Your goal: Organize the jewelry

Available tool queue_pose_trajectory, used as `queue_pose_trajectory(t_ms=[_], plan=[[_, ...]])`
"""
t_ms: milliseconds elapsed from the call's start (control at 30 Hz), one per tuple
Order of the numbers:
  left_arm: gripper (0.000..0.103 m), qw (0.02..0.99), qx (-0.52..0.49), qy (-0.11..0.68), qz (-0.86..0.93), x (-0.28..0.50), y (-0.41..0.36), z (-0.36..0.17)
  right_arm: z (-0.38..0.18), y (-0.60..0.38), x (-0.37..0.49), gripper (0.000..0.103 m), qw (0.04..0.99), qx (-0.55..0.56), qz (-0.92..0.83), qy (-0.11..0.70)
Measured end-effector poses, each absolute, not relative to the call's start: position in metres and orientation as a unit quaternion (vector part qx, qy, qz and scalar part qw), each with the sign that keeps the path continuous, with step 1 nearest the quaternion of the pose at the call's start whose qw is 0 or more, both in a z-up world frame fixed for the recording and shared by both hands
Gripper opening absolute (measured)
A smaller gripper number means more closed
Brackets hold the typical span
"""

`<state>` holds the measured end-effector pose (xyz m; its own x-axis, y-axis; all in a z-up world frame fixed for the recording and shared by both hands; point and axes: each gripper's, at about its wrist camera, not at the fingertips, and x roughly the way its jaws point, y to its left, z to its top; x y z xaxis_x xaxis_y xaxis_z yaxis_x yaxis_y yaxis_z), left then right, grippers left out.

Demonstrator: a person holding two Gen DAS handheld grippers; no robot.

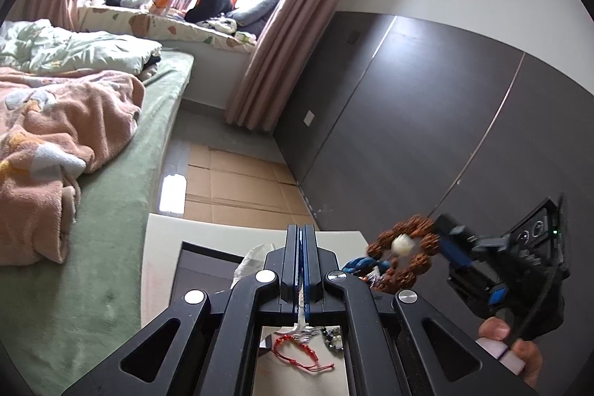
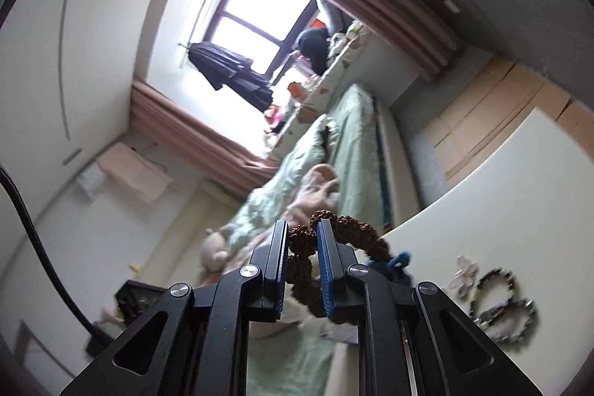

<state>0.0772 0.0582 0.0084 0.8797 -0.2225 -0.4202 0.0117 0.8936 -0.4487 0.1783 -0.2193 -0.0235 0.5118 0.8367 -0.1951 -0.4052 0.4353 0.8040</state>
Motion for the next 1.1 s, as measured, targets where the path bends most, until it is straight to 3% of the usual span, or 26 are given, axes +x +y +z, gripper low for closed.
queue_pose_trajectory(t_ms=[400, 600, 900, 1100], plan=[[0.0, 0.94, -0.239, 0.238, -0.041, 0.072, 0.08, 0.006, -0.066, -0.162, 0.227, 0.017, 0.82, 0.22, 0.3, 0.435], [0.0, 0.941, -0.232, 0.246, -0.033, 0.072, 0.081, 0.003, -0.118, -0.142, 0.24, 0.017, 0.794, 0.191, 0.278, 0.506], [0.0, 0.938, -0.229, 0.257, -0.034, 0.078, 0.077, -0.001, -0.117, -0.15, 0.247, 0.017, 0.772, 0.246, 0.309, 0.497], [0.0, 0.939, -0.236, 0.249, -0.026, 0.076, 0.082, 0.0, -0.065, -0.164, 0.235, 0.017, 0.742, 0.34, 0.414, 0.402]])
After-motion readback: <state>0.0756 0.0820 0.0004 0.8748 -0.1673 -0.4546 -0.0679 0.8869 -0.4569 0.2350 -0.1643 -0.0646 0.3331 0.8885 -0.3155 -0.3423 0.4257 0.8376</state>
